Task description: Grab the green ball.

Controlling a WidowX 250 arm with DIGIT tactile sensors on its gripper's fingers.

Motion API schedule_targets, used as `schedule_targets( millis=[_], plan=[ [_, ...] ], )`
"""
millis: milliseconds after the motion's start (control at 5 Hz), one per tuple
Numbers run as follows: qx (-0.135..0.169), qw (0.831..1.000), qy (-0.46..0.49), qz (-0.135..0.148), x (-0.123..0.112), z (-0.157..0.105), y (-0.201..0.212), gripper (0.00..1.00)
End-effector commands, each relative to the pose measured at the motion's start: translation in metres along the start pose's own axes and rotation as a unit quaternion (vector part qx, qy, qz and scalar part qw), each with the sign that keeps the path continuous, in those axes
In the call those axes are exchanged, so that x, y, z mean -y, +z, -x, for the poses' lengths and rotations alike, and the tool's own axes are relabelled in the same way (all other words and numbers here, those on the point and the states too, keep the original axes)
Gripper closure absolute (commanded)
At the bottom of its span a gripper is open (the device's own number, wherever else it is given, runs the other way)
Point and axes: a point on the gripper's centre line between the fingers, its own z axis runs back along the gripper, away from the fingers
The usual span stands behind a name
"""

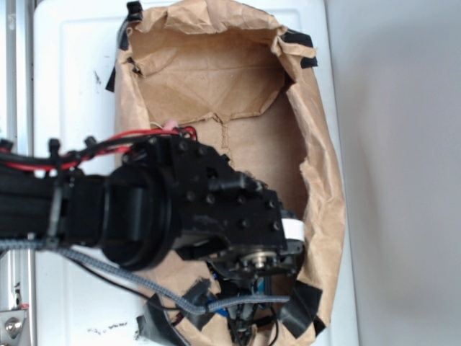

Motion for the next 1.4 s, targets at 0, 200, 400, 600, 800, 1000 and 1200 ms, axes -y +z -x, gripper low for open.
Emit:
schedule_targets(
  millis=[0,200,400,600,800,1000,1200],
  plan=[
    [0.024,1.000,0.012,0.012,-0.006,-0.014,0.030,1.00],
    [0.034,0.999,0.027,0.024,-0.011,-0.051,0.049,1.00],
    [0.035,0.998,0.036,0.037,-0.022,-0.075,0.065,1.00],
    [0.032,0.998,0.026,0.047,-0.027,-0.077,0.073,1.00],
    [0.024,0.999,0.007,0.032,-0.029,-0.069,0.075,0.00],
    [0.051,0.998,-0.024,0.016,-0.030,-0.050,0.071,0.00],
    [0.069,0.996,-0.061,0.011,-0.032,-0.027,0.070,0.00]
  ],
)
